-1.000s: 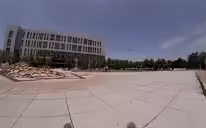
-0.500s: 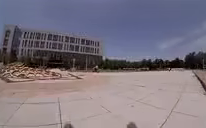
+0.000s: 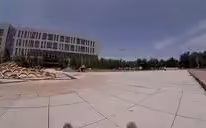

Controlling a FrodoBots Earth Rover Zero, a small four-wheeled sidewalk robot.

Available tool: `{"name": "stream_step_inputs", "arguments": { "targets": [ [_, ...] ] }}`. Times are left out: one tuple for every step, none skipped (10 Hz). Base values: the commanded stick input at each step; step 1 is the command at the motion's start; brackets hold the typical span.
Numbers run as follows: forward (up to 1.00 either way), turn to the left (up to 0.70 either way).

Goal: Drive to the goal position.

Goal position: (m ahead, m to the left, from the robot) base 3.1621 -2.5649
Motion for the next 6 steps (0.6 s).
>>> {"name": "stream_step_inputs", "arguments": {
  "targets": [
    [0.45,-0.24],
    [0.45,-0.24],
    [0.45,-0.24],
    [0.45,-0.24],
    [0.45,-0.24],
    [0.45,-0.24]
  ]
}}
